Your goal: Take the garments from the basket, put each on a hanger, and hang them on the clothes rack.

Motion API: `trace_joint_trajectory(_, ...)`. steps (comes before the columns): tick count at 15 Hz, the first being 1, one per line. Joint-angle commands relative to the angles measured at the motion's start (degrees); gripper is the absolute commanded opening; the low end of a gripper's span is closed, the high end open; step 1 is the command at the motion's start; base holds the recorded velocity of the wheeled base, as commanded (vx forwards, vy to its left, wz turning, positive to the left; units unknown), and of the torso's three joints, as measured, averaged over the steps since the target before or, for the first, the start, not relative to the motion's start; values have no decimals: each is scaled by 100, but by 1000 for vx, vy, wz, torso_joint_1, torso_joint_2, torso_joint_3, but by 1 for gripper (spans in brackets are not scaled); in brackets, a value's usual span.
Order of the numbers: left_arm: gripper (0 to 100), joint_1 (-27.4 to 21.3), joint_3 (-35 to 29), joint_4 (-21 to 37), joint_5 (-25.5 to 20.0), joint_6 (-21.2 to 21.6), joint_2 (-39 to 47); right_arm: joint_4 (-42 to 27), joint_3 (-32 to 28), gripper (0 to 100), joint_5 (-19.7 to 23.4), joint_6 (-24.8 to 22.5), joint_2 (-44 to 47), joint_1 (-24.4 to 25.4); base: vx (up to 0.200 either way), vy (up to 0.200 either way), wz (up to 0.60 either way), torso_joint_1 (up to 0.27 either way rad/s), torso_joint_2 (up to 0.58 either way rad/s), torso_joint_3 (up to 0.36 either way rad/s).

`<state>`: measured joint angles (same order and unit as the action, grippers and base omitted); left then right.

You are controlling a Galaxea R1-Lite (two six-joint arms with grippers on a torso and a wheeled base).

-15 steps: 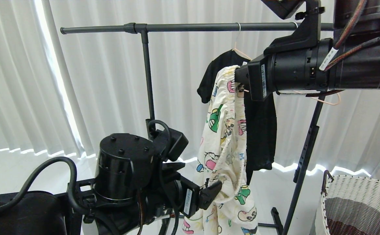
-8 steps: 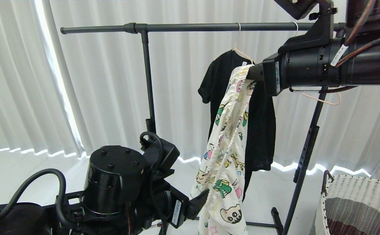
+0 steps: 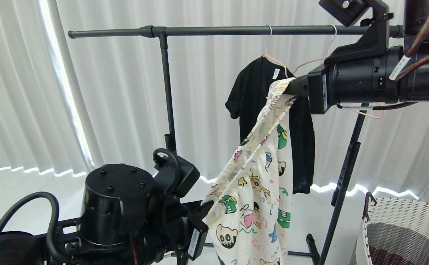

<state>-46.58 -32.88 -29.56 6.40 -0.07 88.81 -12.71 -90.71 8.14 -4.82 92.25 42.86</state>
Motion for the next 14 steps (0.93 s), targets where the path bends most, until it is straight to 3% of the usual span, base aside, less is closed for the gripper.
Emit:
trace_joint_trajectory(1, 0, 9, 97, -6, 2, 245, -408, 6, 669, 0, 3, -2, -436, -155, 0, 0, 0, 0, 0, 0)
trace_joint_trajectory(3, 0, 237, -26, 65, -51, 508, -909, 6, 1354, 0, 3, -2, -910, -217, 0, 0, 0, 0, 0, 0)
trace_joint_trajectory(4, 0, 369, -325, 434, -42, 491, -1059, 6, 1653, 0, 3, -2, -1156, -208, 0, 0, 0, 0, 0, 0)
trace_joint_trajectory(6, 0, 650, -1599, 2236, -113, 183, -1296, -3, 2075, 0, -173, -2, -1517, -191, 0, 0, 0, 0, 0, 0)
trace_joint_trajectory(7, 0, 659, -2443, 3150, -394, -186, -1287, -3, 2145, 0, -357, -2, -1605, -173, 0, 0, 0, 0, 0, 0)
trace_joint_trajectory(9, 0, 668, -4244, 4881, -1457, -757, -1199, -3, 2119, 0, -603, -2, -1710, -155, 0, 0, 0, 0, 0, 0)
trace_joint_trajectory(11, 0, 659, -5405, 6226, -1791, -845, -1076, -56, 1934, 0, -612, 7, -1815, -173, 0, 0, 0, 0, 0, 0)
trace_joint_trajectory(14, 0, 659, -5598, 6366, -1739, -775, -1067, -680, 1134, 0, -612, 7, -1833, -182, 0, 0, 0, 0, 0, 0)
